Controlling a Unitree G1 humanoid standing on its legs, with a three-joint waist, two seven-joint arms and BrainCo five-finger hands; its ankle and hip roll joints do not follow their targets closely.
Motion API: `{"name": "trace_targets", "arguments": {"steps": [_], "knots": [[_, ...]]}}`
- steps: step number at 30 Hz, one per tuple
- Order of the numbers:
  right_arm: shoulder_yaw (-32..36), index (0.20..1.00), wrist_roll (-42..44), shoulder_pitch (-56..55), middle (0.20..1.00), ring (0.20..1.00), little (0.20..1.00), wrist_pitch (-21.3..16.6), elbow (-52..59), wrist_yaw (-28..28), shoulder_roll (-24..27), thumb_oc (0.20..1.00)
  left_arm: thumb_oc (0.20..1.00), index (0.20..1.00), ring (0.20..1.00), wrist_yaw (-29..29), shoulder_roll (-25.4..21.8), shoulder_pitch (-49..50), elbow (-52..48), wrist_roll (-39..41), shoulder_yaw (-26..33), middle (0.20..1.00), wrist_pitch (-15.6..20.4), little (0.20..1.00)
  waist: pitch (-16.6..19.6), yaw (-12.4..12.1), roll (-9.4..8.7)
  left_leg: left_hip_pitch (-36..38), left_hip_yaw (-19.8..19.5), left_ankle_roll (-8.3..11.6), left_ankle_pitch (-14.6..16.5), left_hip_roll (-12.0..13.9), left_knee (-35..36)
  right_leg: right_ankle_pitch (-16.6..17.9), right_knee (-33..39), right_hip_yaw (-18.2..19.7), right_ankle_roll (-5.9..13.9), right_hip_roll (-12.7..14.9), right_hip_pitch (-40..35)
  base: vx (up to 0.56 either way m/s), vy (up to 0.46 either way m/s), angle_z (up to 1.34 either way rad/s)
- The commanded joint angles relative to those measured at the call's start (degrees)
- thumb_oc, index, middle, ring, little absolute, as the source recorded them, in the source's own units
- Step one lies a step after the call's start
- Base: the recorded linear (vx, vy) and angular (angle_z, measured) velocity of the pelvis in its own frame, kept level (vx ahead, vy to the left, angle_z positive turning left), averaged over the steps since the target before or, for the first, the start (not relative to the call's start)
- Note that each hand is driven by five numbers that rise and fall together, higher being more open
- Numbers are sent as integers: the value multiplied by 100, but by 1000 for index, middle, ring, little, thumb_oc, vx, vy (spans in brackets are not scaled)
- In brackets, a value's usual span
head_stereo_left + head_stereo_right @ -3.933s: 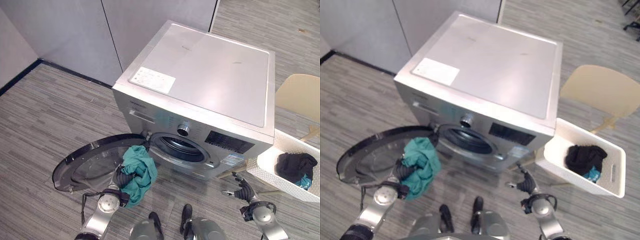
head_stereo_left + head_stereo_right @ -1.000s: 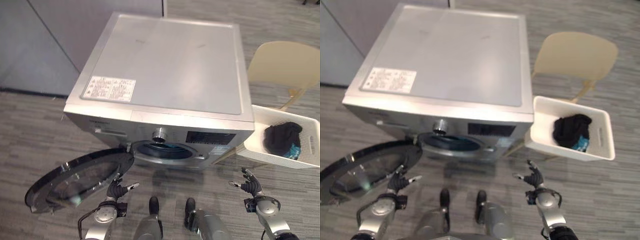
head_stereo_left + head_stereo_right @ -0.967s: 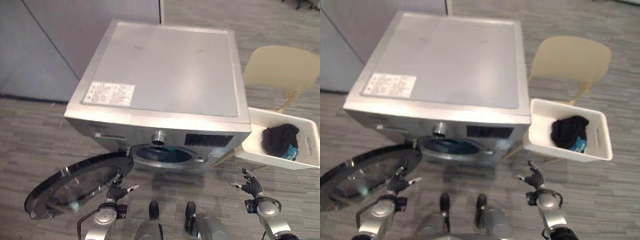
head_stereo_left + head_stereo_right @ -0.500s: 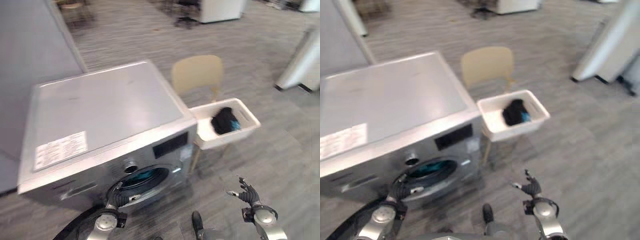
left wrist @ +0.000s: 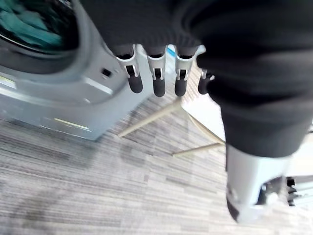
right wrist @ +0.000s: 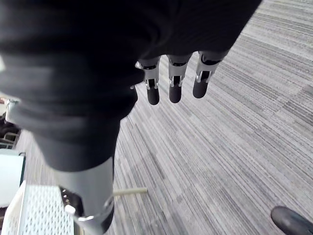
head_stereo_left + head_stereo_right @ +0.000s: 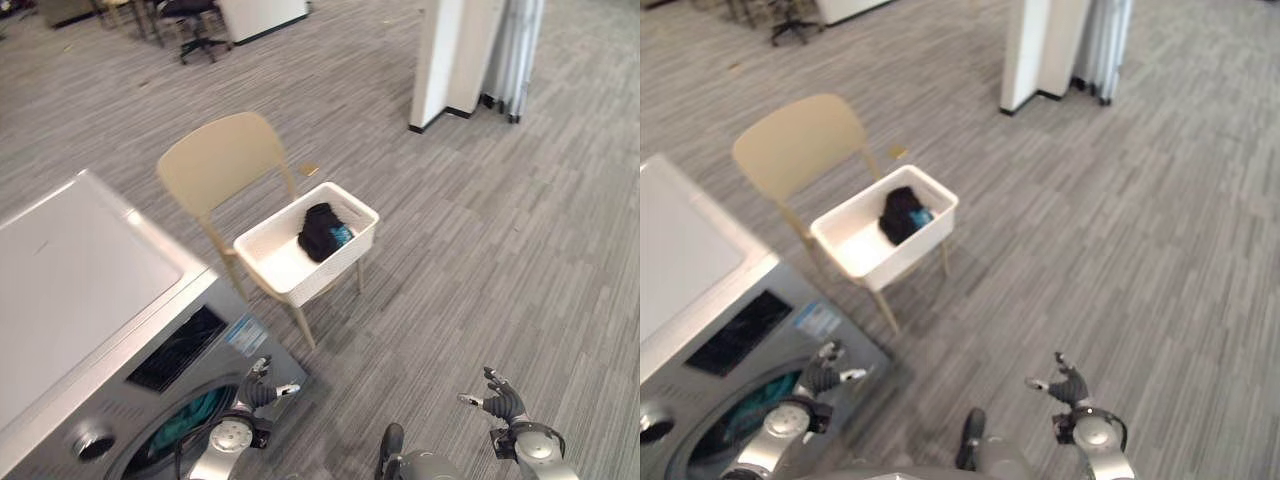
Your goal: Grab the laundry basket,head to the washer,open it,put in the laundry and shut it.
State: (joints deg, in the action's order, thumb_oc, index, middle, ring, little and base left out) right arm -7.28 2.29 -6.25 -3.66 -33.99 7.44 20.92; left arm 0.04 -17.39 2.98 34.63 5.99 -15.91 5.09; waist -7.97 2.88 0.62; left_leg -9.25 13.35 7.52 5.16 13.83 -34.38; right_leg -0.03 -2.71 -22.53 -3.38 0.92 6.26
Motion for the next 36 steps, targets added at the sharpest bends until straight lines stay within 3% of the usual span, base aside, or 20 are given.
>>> {"name": "trace_targets", "arguments": {"steps": [1, 2, 3, 4, 5, 7, 10, 11, 13, 14, 18, 21, 25, 27, 29, 31, 32, 34, 36], "knots": [[-5, 1000, -22, 131, 1000, 1000, 1000, -257, 453, 36, 157, 1000, 1000, 1000, 1000, 35, -59, -175, -206, 20, -124, 1000, 233, 1000, -308, -183, -165, -157, -148, -552, -54, -1012, 1683, -348, 222, 659, 703, 471, -477, 146, 19, -32], [-5, 1000, -22, 131, 1000, 1000, 1000, -258, 452, 36, 156, 1000, 1000, 1000, 1000, 35, -59, -173, -207, 20, -125, 1000, 232, 1000, -310, -184, -169, -144, -144, -553, -62, -1019, 1700, -349, 222, 660, 706, 476, -482, 164, 22, -33], [-29, 1000, -24, 144, 1000, 1000, 1000, -265, 407, 63, 165, 1000, 1000, 1000, 1000, 39, -64, -166, -240, 13, -137, 1000, 229, 1000, -331, -225, -150, -244, -222, -534, -213, -1100, 1955, -369, 236, 719, 713, 426, -539, 289, 24, -51], [-63, 1000, -9, 179, 1000, 1000, 1000, -261, 295, 90, 172, 1000, 1000, 1000, 1000, 23, -84, -160, -240, -14, -155, 1000, 224, 1000, -350, -324, -111, -438, -280, -439, -634, -1198, 2538, -452, 318, 829, 741, 282, -735, 288, 24, -60], [-63, 1000, -9, 179, 1000, 1000, 1000, -261, 295, 90, 172, 1000, 1000, 1000, 1000, 23, -84, -160, -240, -14, -155, 1000, 224, 1000, -351, -324, -112, -436, -279, -439, -635, -1199, 2539, -452, 318, 830, 741, 283, -736, 318, 43, -43], [-131, 1000, -50, 213, 1000, 1000, 1000, -248, 218, 92, 158, 1000, 1000, 1000, 1000, 38, -108, -78, -300, 12, -91, 1000, 232, 1000, -378, -490, -90, -636, -377, -363, -961, -1249, 2889, -615, 285, 1031, 777, 144, -964, 375, 113, -12], [-169, 1000, -147, 217, 1000, 1000, 1000, -233, 194, 39, 106, 1000, 1000, 1000, 1000, 38, -117, 13, -299, 18, -25, 1000, 227, 1000, -267, -532, -108, -484, -380, -501, -915, -1260, 3065, -716, 264, 1082, 860, 167, -1097, 294, 126, -55], [-214, 1000, -191, 257, 1000, 1000, 1000, -213, 197, -24, 54, 1000, 1000, 1000, 1000, 51, -158, 48, -322, 58, 33, 1000, 223, 1000, -248, -581, -224, -460, -413, -578, -828, -1303, 2917, -779, 47, 1146, 908, 276, -1137, 332, 166, -64], [-246, 1000, -214, 291, 1000, 1000, 1000, -239, 197, -38, 34, 1000, 1000, 1000, 1000, 69, -191, 71, -346, 97, 91, 1000, 225, 1000, -202, -639, -273, -448, -341, -630, -759, -1299, 2862, -785, -67, 1116, 972, 346, -1115, 290, 156, -21], [-299, 1000, -241, 344, 1000, 1000, 1000, -216, 251, -104, -9, 1000, 1000, 1000, 1000, 85, -284, 97, -373, 131, 178, 1000, 217, 1000, -161, -730, -407, -307, -309, -738, -585, -1343, 2806, -780, -394, 1158, 1069, 466, -1068, 280, 138, -28], [-323, 1000, -249, 411, 1000, 1000, 1000, -226, 352, -161, -26, 1000, 1000, 1000, 1000, 130, -397, 77, -282, 184, 318, 1000, 215, 1000, -130, -764, -453, -117, -340, -902, -373, -1396, 2767, -606, -1211, 1161, 1190, 595, -748, 216, 126, -25], [-370, 1000, -229, 436, 1000, 1000, 1000, -253, 501, -232, -45, 1000, 1000, 1000, 1000, 190, -474, 82, -209, 144, 414, 1000, 210, 1000, -162, -713, -420, 175, -460, -999, -222, -1432, 2859, -471, -1623, 1192, 1135, 562, -247, 147, 65, 47], [-381, 1000, -226, 423, 1000, 1000, 1000, -269, 603, -247, 14, 1000, 1000, 1000, 1000, 219, -458, 85, -167, 142, 465, 1000, 229, 1000, -273, -566, -366, 400, -717, -1005, -197, -1509, 2979, -477, -1182, 1326, 1021, 259, 187, 130, -16, 58], [-345, 1000, -262, 392, 1000, 1000, 1000, -270, 676, -190, 97, 1000, 1000, 1000, 1000, 252, -392, 12, -47, 128, 457, 1000, 254, 1000, -367, -443, -364, 549, -999, -982, -154, -1659, 3036, -208, -658, 1839, 1031, -13, 452, 122, -62, 93], [-313, 1000, -267, 320, 1000, 1000, 1000, -270, 743, -210, 114, 1000, 1000, 1000, 1000, 214, -354, -7, -18, 113, 399, 1000, 277, 1000, -362, -444, -390, 567, -1165, -952, -92, -1778, 2949, -137, -359, 1909, 990, 14, 264, 108, -88, 95], [-313, 1000, -267, 320, 1000, 1000, 1000, -271, 743, -210, 114, 1000, 1000, 1000, 1000, 214, -354, -7, -17, 113, 399, 1000, 277, 1000, -370, -430, -386, 572, -1179, -952, -89, -1778, 2942, -133, -343, 1894, 989, 15, 244, 71, -104, 85], [-224, 1000, -217, 272, 1000, 1000, 1000, -335, 778, -190, 150, 1000, 1000, 1000, 1000, 199, -265, -6, -14, 111, 367, 1000, 273, 1000, -320, -454, -352, 410, -1267, -769, -54, -1800, 2640, -106, -60, 1741, 878, 74, 25, 72, -176, 92], [-186, 1000, -190, 279, 1000, 1000, 1000, -354, 779, -168, 182, 1000, 1000, 1000, 1000, 184, -225, -5, 5, 149, 370, 1000, 248, 1000, -331, -439, -345, 233, -1232, -706, -10, -1758, 2407, -115, -14, 1607, 847, 117, -38, 42, -122, 138], [-150, 1000, -208, 283, 1000, 1000, 1000, -360, 873, -112, 269, 1000, 1000, 1000, 1000, 211, -182, 25, 50, 209, 447, 1000, 219, 1000, -372, -453, -325, 2, -917, -680, 24, -1592, 2112, -207, 103, 1252, 772, 201, -213, 32, -78, 126]]}}
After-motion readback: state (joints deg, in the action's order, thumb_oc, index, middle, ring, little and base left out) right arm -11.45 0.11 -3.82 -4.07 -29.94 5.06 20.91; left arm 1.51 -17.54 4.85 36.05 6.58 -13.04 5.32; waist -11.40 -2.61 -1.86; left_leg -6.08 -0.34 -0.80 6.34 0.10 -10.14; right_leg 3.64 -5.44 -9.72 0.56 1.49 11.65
